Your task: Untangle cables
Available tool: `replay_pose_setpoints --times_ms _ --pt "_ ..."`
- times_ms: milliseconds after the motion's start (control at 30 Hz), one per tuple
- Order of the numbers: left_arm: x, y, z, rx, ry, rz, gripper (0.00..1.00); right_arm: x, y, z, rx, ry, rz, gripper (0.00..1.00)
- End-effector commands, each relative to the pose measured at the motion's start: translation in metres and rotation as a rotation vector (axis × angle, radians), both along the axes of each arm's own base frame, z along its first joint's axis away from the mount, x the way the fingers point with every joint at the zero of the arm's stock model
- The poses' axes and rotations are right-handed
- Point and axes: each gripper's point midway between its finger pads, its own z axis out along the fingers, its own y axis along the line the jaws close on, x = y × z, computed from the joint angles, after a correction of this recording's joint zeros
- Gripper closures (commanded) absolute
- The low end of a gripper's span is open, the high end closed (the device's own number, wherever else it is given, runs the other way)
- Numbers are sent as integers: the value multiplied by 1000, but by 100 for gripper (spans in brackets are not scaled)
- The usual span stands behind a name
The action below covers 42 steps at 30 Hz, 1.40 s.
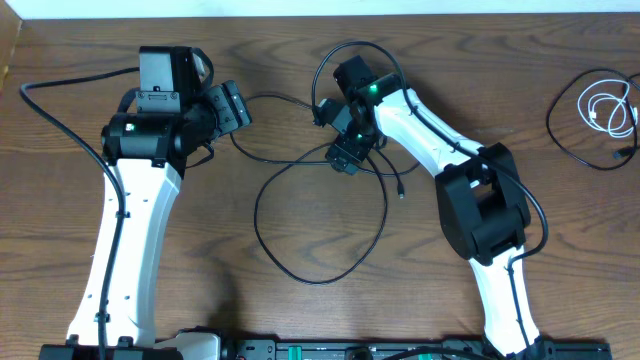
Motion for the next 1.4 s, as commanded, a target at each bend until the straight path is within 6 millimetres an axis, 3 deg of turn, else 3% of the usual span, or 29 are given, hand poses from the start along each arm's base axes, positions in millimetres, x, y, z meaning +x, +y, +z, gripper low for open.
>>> replay_pose_setpoints --times_ms 0,200,333,600,733,833,933,1033,1133,1200,1367 --pt "0 3 1 9 -2 8 18 -8 0 -24 -21 44 26 1" --pt "1 3 1 9 -3 8 18 -11 0 -26 -28 56 28 1" --pt "1 3 1 10 -3 8 17 -17 -2 -27 -41 79 31 7" --pt "1 3 1 10 -3 8 18 -13 -17 -34 -117 70 -116 37" --pt "1 3 1 10 -3 8 18 0 -35 -39 -203 6 -259 72" --pt "1 3 1 9 -3 8 18 7 -45 -42 -243 -33 -351 90" --pt "0 3 1 9 -2 8 18 9 -45 -42 -239 -39 -411 99" --pt "1 3 1 9 -3 8 18 16 -46 -39 -212 -42 -503 99" --pt "1 3 1 9 -3 9 18 23 -45 -27 -171 -24 -542 99" --pt "1 3 1 9 -3 9 18 31 -45 -8 -122 -4 -557 99" --pt "1 3 1 9 -3 8 18 59 -65 76 52 23 -627 99"
